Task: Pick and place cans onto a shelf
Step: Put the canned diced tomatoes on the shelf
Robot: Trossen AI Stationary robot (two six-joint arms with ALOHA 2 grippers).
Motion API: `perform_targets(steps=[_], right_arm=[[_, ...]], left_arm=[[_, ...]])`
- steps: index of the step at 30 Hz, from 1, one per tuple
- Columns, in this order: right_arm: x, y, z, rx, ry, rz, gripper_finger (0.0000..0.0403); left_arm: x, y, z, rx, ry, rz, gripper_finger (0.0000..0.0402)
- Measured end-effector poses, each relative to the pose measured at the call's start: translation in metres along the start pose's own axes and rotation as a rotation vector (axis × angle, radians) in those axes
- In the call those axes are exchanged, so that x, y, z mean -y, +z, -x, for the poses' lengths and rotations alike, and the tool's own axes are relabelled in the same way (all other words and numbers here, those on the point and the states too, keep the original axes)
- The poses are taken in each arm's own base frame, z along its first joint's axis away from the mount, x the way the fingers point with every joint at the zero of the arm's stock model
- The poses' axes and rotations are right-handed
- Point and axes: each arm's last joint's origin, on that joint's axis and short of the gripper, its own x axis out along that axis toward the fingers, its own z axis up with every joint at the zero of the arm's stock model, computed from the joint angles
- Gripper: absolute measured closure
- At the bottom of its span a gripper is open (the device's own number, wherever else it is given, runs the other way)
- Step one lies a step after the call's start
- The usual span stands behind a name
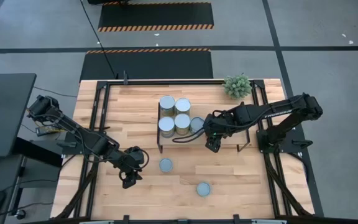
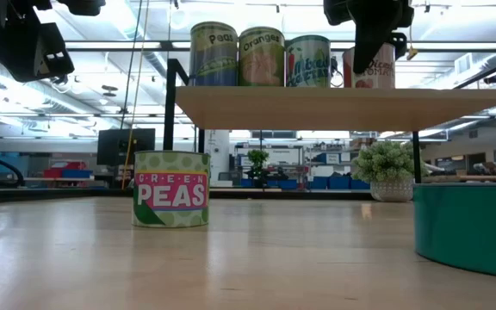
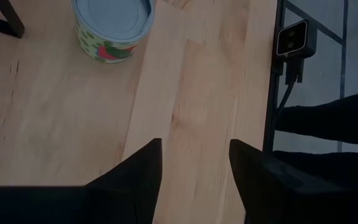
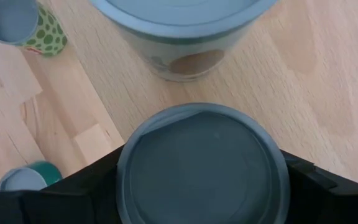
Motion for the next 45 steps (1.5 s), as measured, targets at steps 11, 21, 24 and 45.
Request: perform_targets(steps=[11, 21, 24, 45], right_arm=[[-0.001, 0.002, -0.001, 0.027, -0.001, 0.003, 0.0082], [0.006, 0.004, -0.004, 0.025, -0.055, 0.034, 0.0075], [0.009, 0.006, -0.004, 0.023, -0.06, 0.04, 0.0075], [0.016, 0.01, -0.001, -0.043, -0.003, 0.053, 0.0013]], left_arm=[[0.0, 0.0, 0.0, 0.0, -0.001, 0.004, 0.0209], [0.0, 0.0, 0.0, 0.0, -0.001, 0.004, 0.0209], [0.0, 0.0, 0.0, 0.001, 0.0, 0.004, 0.0209], [0.001, 0.001, 0.0, 0.016, -0.006, 0.009, 0.0209]])
